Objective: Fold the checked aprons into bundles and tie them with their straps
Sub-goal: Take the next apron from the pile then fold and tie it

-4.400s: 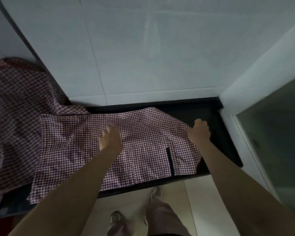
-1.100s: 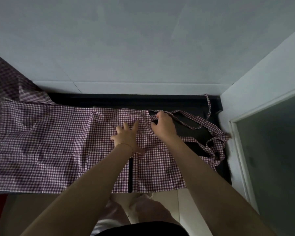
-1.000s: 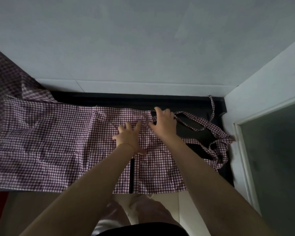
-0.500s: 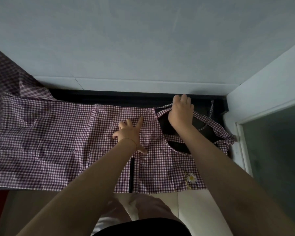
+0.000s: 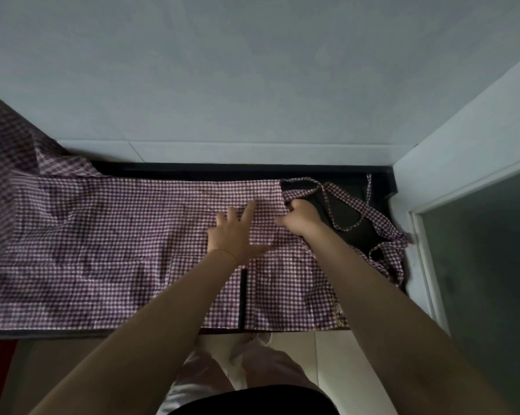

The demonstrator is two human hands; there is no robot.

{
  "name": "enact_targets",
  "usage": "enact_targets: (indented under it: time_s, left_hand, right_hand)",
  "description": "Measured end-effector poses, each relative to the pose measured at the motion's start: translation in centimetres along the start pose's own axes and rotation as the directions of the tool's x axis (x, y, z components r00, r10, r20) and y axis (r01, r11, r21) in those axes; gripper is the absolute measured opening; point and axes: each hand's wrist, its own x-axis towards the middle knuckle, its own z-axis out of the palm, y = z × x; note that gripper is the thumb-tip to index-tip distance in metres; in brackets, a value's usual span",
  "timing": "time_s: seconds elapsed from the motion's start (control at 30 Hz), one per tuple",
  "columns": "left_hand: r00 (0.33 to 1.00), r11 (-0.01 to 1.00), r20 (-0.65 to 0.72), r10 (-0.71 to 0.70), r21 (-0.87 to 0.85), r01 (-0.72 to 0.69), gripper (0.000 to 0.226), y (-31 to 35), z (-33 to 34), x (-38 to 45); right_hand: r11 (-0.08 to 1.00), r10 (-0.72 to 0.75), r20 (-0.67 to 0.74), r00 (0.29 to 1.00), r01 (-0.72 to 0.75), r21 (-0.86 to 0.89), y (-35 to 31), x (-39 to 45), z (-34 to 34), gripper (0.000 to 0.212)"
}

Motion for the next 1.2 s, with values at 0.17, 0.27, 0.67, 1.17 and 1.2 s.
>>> enact_targets:
  time_s: [0.17,0.27,0.67,1.17,1.2]
  left_hand:
    - [0.952,0.991,-0.279,-0.127,-0.065,0.113,0.060,-2.7,0.5,-0.4]
    - [0.966,0.971,-0.116,-0.230,-0.093,0.220,0.078,-5.9,0.3,-0.3]
    - [0.962,0.996,-0.263,-0.071,-0.079,0.052,0.047,-16.5,-5.7,4.4]
    - [0.919,0.930,-0.283,0.274,-0.167,-0.328,0.033,-16.8,-6.0,6.4]
    - [0.930,0.938,-0.266,0.253,-0.169,-0.304,0.026,-16.8,-6.3,6.4]
  right_hand:
    - [0.852,-0.168,-0.574,0.802,-0.175,-0.494,0.0,-0.8,-0.4,0.029]
    - [0.763,-0.451,-0.523,0.724,0.009,-0.646,-1.9,-1.0,0.7,0.019]
    - [0.632,-0.530,-0.055,0.846,0.351,-0.691,-10.8,2.6,8.4,0.044]
    - [0.735,-0.521,0.090,0.849,0.500,-0.459,-16.2,0.2,11.1,0.013]
    - [0.724,-0.528,0.074,0.846,0.494,-0.482,-16.2,0.0,10.9,0.011]
